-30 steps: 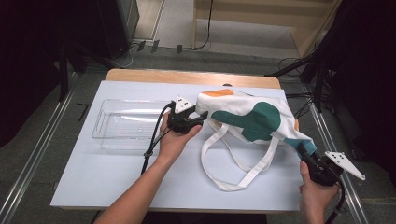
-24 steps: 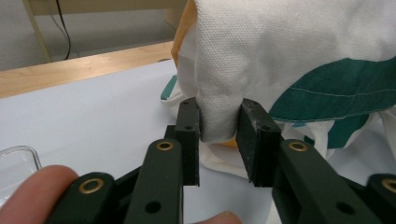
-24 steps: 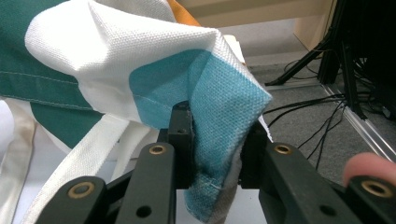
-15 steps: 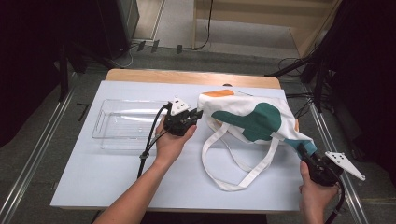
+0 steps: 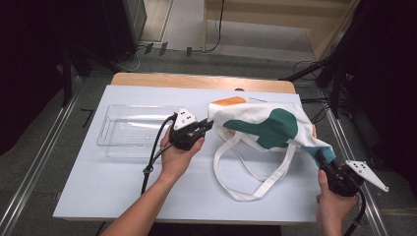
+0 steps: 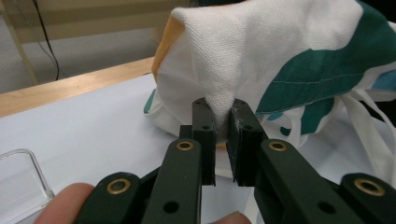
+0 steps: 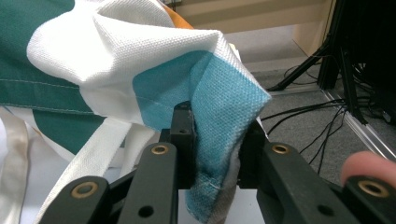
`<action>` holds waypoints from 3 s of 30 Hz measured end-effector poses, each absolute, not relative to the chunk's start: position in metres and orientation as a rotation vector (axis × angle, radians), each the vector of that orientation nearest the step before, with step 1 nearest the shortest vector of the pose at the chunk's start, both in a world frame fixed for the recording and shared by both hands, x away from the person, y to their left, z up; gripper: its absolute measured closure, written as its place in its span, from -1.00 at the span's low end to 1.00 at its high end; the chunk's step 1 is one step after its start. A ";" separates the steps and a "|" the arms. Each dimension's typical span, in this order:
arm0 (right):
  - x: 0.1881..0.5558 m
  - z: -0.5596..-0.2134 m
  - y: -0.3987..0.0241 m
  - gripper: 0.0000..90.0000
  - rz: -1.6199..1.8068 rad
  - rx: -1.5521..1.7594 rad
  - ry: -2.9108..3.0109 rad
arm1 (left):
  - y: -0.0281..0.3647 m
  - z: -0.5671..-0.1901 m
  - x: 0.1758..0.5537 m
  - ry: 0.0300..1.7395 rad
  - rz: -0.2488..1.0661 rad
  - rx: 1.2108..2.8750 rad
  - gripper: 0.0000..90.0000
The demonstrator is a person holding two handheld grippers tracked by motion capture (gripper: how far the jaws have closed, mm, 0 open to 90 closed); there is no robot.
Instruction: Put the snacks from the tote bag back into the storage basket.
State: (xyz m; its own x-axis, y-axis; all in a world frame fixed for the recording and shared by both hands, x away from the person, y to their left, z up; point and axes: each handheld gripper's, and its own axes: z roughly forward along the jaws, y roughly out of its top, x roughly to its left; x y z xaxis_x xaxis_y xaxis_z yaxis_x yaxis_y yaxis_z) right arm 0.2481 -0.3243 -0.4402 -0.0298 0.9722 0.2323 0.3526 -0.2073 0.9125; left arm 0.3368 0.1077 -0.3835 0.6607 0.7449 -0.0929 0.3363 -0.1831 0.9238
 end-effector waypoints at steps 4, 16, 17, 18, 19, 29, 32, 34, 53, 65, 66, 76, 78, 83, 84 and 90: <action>0.246 -0.436 -0.323 0.69 1.256 1.590 1.392 | 0.109 -0.378 0.327 0.837 0.464 1.770 0.86; 0.238 -0.413 -0.323 0.70 1.350 1.543 1.334 | 0.114 -0.360 0.297 0.741 0.488 1.734 0.86; 0.237 -0.412 -0.323 0.70 1.354 1.537 1.331 | 0.115 -0.359 0.296 0.740 0.491 1.731 0.86; 0.237 -0.412 -0.323 0.70 1.354 1.537 1.331 | 0.116 -0.357 0.295 0.735 0.488 1.729 0.86; 0.235 -0.407 -0.322 0.71 1.364 1.519 1.328 | 0.116 -0.356 0.293 0.731 0.492 1.727 0.86; 0.231 -0.391 -0.318 0.71 1.415 1.472 1.304 | 0.127 -0.341 0.274 0.678 0.490 1.679 0.86; 0.226 -0.380 -0.314 0.71 1.446 1.422 1.292 | 0.134 -0.334 0.264 0.643 0.508 1.643 0.86; 0.224 -0.378 -0.313 0.71 1.455 1.404 1.278 | 0.138 -0.330 0.258 0.619 0.518 1.611 0.86; 0.272 -0.422 -0.304 0.39 1.376 1.542 1.454 | 0.153 -0.391 0.302 0.950 0.443 1.733 0.83; 0.235 -0.417 -0.313 -0.34 1.389 1.476 1.421 | 0.157 -0.380 0.292 0.967 0.497 1.681 0.05; 0.227 -0.421 -0.314 -0.29 1.376 1.503 1.407 | 0.159 -0.379 0.290 0.966 0.511 1.673 -0.02; 0.216 -0.448 -0.293 0.25 1.360 1.560 1.546 | 0.151 -0.395 0.256 0.971 0.535 1.693 0.08; 0.219 -0.450 -0.287 0.31 1.364 1.553 1.589 | 0.140 -0.400 0.251 0.940 0.520 1.718 0.15; 0.220 -0.453 -0.276 0.35 1.353 1.551 1.627 | 0.105 -0.415 0.242 0.859 0.472 1.822 0.13; 0.221 -0.454 -0.275 0.35 1.358 1.552 1.638 | 0.097 -0.420 0.242 0.851 0.478 1.846 0.12; 0.229 -0.468 -0.268 0.43 1.309 1.575 1.770 | 0.084 -0.434 0.250 0.895 0.481 1.942 0.73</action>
State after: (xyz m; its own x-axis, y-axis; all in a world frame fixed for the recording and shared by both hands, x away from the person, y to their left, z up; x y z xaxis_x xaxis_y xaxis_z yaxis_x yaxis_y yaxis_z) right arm 0.2286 -0.2678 -0.4680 -0.2616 0.9290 0.2618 0.5223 -0.0918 0.8478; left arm 0.2501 0.0845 -0.4343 0.6599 0.7509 -0.0248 0.3943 -0.3180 0.8622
